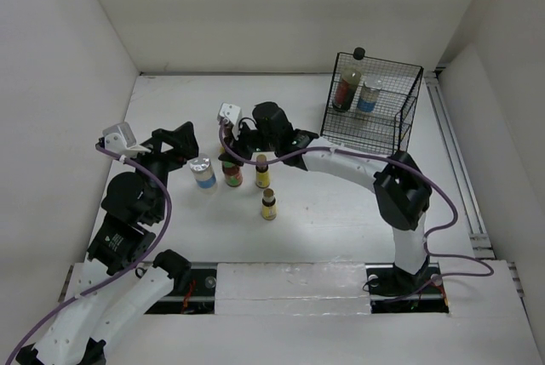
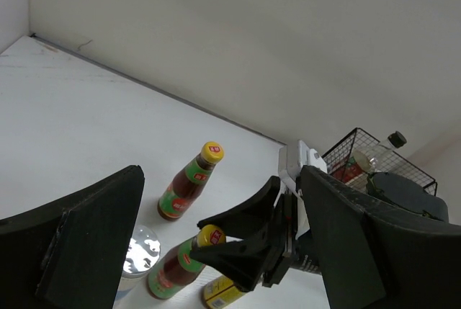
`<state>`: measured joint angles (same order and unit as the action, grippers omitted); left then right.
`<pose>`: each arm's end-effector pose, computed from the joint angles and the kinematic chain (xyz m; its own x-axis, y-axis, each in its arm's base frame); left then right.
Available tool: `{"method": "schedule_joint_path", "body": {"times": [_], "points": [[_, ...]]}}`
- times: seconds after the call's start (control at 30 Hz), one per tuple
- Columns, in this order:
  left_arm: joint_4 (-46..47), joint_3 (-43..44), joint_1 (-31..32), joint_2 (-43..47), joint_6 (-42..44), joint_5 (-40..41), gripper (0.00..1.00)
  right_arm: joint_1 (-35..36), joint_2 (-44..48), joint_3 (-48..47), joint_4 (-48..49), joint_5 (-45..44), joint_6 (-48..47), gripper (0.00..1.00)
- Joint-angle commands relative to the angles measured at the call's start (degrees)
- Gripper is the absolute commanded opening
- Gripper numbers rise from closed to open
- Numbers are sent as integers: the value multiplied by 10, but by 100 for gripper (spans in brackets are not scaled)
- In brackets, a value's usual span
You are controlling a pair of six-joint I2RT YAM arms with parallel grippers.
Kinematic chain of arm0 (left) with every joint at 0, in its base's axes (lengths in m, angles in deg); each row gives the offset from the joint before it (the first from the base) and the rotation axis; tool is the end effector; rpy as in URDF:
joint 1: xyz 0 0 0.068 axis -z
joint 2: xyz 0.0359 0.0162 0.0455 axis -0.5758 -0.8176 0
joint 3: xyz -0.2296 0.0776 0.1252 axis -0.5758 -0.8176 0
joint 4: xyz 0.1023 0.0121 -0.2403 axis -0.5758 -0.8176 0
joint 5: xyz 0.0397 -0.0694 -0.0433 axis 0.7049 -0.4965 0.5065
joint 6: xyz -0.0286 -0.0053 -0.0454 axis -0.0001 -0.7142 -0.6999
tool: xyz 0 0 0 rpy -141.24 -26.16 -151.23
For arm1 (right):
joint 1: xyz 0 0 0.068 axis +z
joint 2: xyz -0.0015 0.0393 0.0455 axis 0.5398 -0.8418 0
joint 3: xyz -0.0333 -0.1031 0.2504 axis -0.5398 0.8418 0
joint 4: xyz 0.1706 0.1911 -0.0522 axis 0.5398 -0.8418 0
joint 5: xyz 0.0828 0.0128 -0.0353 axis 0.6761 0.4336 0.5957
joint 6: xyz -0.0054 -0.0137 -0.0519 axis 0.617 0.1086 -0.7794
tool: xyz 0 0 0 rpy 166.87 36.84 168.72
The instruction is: Organize the condiment bottles
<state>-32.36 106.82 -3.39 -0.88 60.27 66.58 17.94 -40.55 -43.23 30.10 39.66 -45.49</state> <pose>0.0955 -0.0377 0.4073 0.1782 -0.5052 -0.8444 0.1073 0.8630 -0.4937 0.2847 0.3710 0.2801 -0.0451 -0.3155 -0.9479 -0.9787 0.2042 -0.0214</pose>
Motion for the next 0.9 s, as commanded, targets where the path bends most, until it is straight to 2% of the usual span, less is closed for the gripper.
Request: {"method": "schedule_joint_path", "body": {"times": [0.0,0.03,0.17,0.27,0.43,0.63,0.87], "points": [[18,-5,0,-3,6,-9,86,0,-10,4,94,2,33,38],[18,-5,0,-3,6,-9,86,0,-10,10,103,2,33,27],[18,-5,0,-3,6,-15,86,0,35,34,125,-38,41,19],[18,-5,0,-3,6,-20,86,-8,85,39,139,-62,41,17],[18,-5,0,-3,6,-20,86,-51,249,78,209,-103,71,16],[18,-5,0,2,6,-20,86,-153,400,141,210,-173,106,16],[24,-5,0,2,6,-32,86,-322,463,155,132,-249,118,15]]}}
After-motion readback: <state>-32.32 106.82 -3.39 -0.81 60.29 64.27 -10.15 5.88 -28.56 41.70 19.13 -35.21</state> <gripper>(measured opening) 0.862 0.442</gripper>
